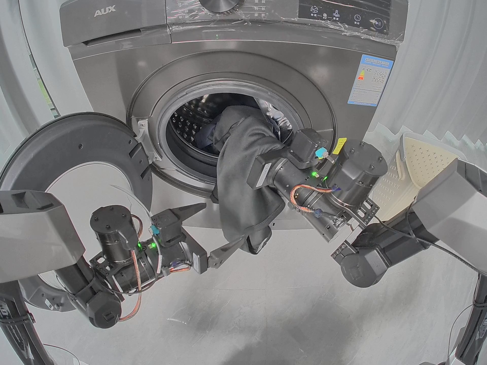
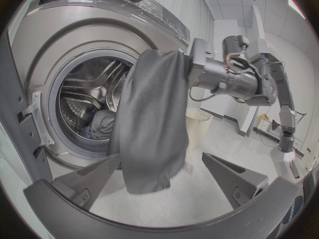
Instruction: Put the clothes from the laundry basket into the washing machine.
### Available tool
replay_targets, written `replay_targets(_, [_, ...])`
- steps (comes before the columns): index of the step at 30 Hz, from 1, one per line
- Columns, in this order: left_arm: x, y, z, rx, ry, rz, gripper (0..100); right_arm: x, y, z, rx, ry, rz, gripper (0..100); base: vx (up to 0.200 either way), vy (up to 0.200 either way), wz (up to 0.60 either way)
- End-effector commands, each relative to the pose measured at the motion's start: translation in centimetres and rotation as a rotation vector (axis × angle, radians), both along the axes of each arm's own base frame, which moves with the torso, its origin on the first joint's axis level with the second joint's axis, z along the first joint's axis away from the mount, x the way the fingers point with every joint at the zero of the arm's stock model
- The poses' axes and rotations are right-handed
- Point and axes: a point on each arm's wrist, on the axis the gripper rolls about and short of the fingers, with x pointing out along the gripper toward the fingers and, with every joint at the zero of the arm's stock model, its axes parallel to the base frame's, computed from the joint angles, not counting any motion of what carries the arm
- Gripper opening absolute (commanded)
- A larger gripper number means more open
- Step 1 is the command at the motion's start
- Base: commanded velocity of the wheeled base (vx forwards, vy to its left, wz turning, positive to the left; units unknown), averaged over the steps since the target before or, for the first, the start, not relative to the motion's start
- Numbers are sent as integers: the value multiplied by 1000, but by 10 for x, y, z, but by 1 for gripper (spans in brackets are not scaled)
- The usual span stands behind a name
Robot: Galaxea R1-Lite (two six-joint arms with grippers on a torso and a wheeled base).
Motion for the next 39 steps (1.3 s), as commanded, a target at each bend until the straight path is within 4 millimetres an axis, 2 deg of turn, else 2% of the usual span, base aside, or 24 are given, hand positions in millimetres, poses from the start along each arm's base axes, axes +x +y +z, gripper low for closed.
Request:
replay_targets(1, [31, -19, -14, -24, -11, 21, 100, -11, 12, 0, -3, -1, 39, 0, 0, 0, 0])
replay_targets(8, [65, -38, -17, -82, -62, 53, 100, -22, 20, 2, 3, -2, 73, 0, 0, 0, 0])
replay_targets(11, [82, -43, -18, -98, -90, 63, 100, -34, 24, 0, -7, 10, 101, 0, 0, 0, 0])
replay_targets(13, [86, -43, -17, -103, -96, 66, 100, -37, 25, 0, -8, 11, 110, 0, 0, 0, 0])
replay_targets(15, [99, -42, -16, -119, -123, 102, 100, -47, 28, -4, -18, 28, 133, 0, 0, 0, 0])
replay_targets(17, [102, -42, -14, -124, -129, 119, 100, -50, 27, -3, -18, 28, 136, 0, 0, 0, 0])
replay_targets(21, [108, -35, -16, -125, -135, 163, 100, -55, 21, 8, -1, 13, 137, 0, 0, 0, 0])
replay_targets(22, [108, -35, -16, -126, -134, 163, 0, -56, 19, 11, 2, 10, 137, 0, 0, 0, 0])
replay_targets(29, [110, -38, -12, -144, -155, 159, 0, -54, 8, 8, -6, 29, 115, 0, 0, 0, 0])
replay_targets(31, [109, -35, -6, -165, -164, 163, 0, -45, -4, 1, -16, 59, 45, 0, 0, 0, 0])
replay_targets(35, [100, -30, 21, -229, -184, 177, 0, -28, -26, -12, -49, 103, -40, 0, 0, 0, 0])
replay_targets(39, [81, -26, 40, -254, -185, 165, 0, -6, -42, -28, -74, 141, -115, 0, 0, 0, 0])
